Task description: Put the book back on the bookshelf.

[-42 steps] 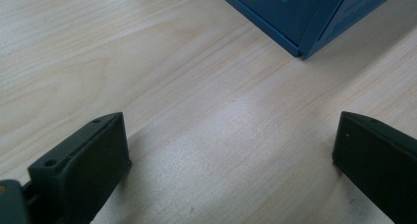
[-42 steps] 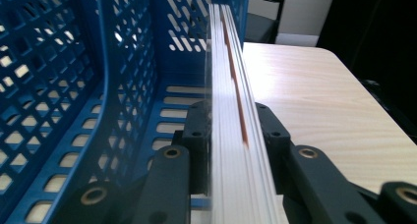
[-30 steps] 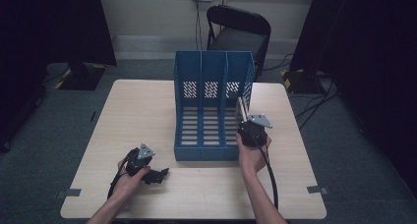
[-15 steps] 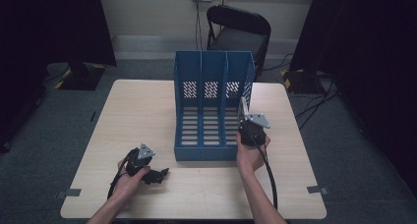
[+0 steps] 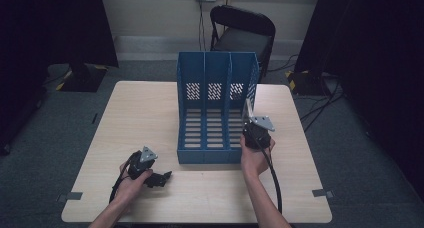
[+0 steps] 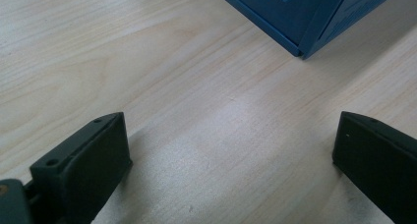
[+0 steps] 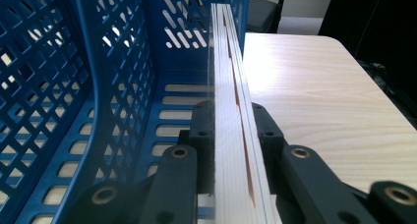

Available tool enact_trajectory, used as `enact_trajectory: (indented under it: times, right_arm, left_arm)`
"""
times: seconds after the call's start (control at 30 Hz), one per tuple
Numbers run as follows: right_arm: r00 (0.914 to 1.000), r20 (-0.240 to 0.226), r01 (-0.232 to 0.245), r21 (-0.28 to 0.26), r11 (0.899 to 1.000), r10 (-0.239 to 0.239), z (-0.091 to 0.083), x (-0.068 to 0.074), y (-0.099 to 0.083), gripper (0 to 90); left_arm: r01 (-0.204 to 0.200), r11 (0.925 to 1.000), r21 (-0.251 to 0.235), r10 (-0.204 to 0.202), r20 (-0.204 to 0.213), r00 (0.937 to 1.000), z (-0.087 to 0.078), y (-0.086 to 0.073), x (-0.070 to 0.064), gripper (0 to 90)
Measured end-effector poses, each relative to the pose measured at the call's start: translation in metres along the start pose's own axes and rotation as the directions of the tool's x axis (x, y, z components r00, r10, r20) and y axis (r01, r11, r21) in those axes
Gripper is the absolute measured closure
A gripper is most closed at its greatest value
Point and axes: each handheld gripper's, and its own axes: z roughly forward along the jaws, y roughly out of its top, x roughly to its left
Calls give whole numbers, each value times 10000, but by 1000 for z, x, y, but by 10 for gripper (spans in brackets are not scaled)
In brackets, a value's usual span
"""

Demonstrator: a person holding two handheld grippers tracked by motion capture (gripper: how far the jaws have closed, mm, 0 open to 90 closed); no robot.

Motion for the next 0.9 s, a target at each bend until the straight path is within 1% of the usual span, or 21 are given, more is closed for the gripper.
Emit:
enact_trajectory:
  times: [0.13, 0.23, 0.4, 0.5, 0.6, 0.67, 0.7, 0.73, 0.83, 0.9]
  right_arm:
    - [10000, -1, 99, -24, 9999, -99, 0, 0, 0, 753]
    - [9999, 27, 167, -59, 9998, -166, -1, 0, 0, 731]
    - [9993, -116, 357, -48, 9994, -358, -1, 0, 0, 698]
    - [9992, -284, 270, -25, 9996, -270, -2, 0, 0, 665]
    - [9989, -397, 247, 19, 9997, -246, -2, -1, 0, 652]
    - [9975, -704, -13, 48, 10000, 16, -3, -3, 1, 616]
    - [9975, -704, -13, 48, 10000, 16, -3, -3, 1, 616]
    - [9971, -755, -108, 75, 9999, 113, -3, -4, 1, 611]
    - [9947, -1011, -142, 173, 9997, 159, -4, -6, 1, 574]
    - [9940, -1082, -127, 171, 9998, 145, -5, -7, 1, 559]
  left_arm:
    - [-4, 10000, -1, 4, -5, 10000, 0, 0, 0, 0]
    - [0, 10000, -5, 0, -8, 10000, 0, 0, 0, 1]
    - [-31, 10000, -9, 31, -12, 10000, 0, 0, 0, 0]
    - [-36, 10000, -9, 36, -14, 10000, 0, 0, 0, 1]
    - [-32, 10000, -10, 32, -15, 10000, 0, 0, 0, 1]
    - [-32, 10000, -11, 32, -15, 10000, 0, 0, 0, 0]
    - [-32, 10000, -11, 32, -15, 10000, 0, 0, 0, 0]
    - [-36, 10000, -10, 36, -18, 10000, 0, 0, 0, 0]
    - [-65, 10000, -7, 65, 8, 10000, -1, -1, 0, 1]
    - [-68, 10000, -12, 68, 9, 10000, -1, -1, -1, 1]
